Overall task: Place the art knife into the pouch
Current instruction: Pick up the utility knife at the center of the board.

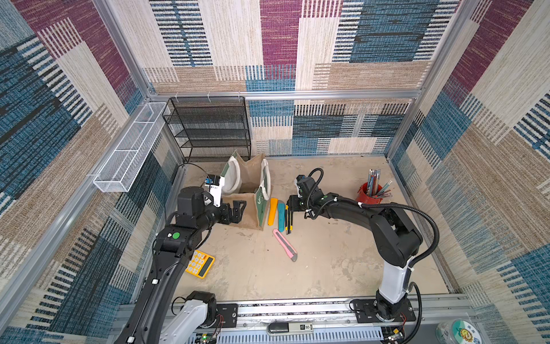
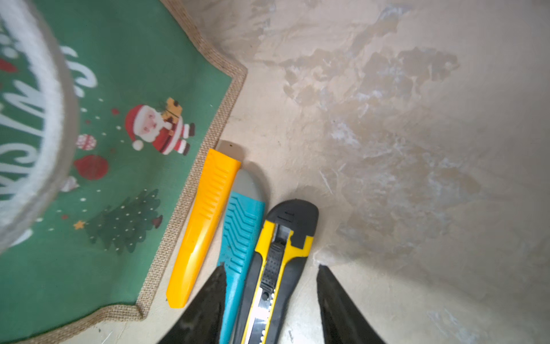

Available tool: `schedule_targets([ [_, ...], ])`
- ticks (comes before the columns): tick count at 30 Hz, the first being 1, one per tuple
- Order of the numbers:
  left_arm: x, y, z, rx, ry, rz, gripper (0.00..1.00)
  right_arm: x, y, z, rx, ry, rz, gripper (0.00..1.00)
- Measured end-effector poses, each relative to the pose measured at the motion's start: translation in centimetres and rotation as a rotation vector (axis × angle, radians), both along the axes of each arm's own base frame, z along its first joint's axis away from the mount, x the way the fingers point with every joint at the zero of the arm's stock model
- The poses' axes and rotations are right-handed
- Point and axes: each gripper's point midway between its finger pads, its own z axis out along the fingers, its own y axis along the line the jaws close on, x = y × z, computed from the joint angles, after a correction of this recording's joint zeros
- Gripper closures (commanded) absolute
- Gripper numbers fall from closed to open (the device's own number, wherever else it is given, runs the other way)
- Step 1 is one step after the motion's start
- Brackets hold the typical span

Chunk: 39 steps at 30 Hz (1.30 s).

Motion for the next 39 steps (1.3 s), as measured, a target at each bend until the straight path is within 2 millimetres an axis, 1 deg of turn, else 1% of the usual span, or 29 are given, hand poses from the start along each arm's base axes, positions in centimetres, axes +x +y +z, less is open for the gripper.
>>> schedule_targets([
  [6,0.1,0.0,-0.2,0.002,0.007,0.001,0.01,-0.6,0.3,-2.3,0.016,0.067,0.02,0.49],
  [10,0.2,0.1,-0.3,0.004,0.01,0.006,0.01,-0.9,0.6,-2.8,0.027,0.085,0.032,0.49],
  [16,0.3,0.1,-0.4,0.004,0.014,0.006,0.01,-0.6,0.8,-3.7,0.019,0.095,0.029,0.49],
  [21,0.3,0.1,-0.4,0.004,0.014,0.007,0.01,-0.1,0.7,-4.4,-0.001,0.101,0.017,0.55],
  [25,0.3,0.1,-0.5,0.005,0.017,0.008,0.01,0.4,0.6,-4.5,-0.019,0.091,0.0,0.58],
  [32,0.5,0.1,-0.7,0.006,0.025,0.008,0.01,1.1,0.2,-4.6,-0.045,0.07,-0.027,0.61],
  [39,0.6,0.1,-0.9,0.007,0.03,0.008,0.01,1.5,0.2,-4.6,-0.045,0.056,-0.043,0.68],
])
